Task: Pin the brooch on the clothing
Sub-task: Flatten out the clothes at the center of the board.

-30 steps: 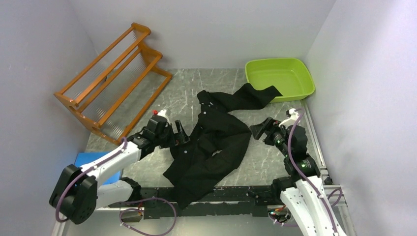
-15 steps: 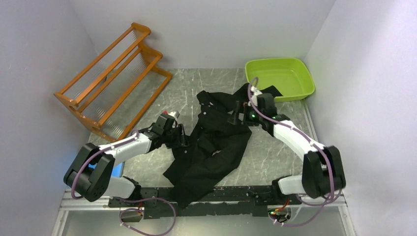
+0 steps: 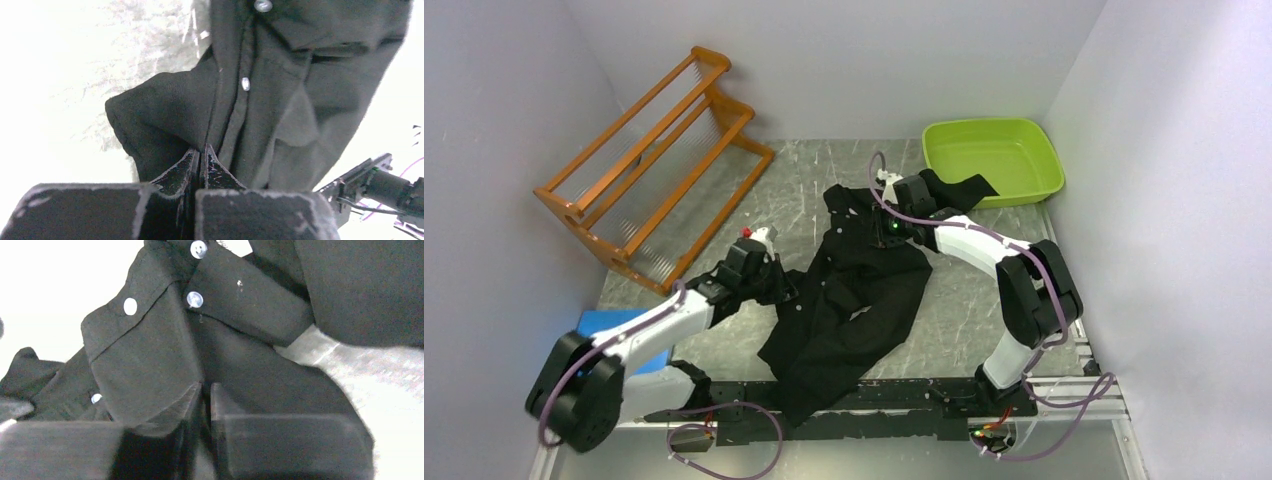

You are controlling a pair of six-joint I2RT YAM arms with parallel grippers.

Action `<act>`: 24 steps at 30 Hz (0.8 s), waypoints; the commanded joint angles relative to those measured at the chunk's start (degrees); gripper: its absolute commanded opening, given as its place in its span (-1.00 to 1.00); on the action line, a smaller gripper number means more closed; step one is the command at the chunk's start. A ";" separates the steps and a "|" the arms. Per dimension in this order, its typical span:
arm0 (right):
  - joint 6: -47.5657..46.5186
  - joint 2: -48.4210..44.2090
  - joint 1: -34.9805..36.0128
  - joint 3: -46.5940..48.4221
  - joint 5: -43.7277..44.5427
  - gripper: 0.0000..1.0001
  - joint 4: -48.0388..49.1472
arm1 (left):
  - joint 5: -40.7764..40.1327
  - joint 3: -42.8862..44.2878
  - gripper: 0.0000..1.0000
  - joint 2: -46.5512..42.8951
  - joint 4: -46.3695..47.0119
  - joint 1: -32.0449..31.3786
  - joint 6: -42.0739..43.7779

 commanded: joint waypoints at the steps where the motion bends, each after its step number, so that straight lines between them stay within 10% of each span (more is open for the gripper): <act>1: 0.53 -3.01 -0.15 3.78 -0.75 -1.00 0.03 | -4.46 -0.93 -0.95 -10.83 -4.00 -0.17 -3.10; 18: 19.63 -52.68 -6.91 -26.47 2.75 -1.00 -11.60 | -19.20 0.31 -0.94 -39.48 -32.00 -0.20 -11.12; 20: 22.12 -56.64 -7.05 -30.12 2.44 -0.91 -13.84 | -20.51 0.87 -0.43 -40.44 -33.50 -0.24 -10.58; 22: 23.74 -59.94 -7.20 -32.95 2.82 -0.22 -15.24 | -21.92 1.76 0.50 -40.05 -33.77 -0.22 -9.43; 24: 24.53 -61.88 -7.18 -34.25 5.80 0.49 -16.95 | -21.83 2.94 0.86 -38.22 -32.27 -0.18 -6.95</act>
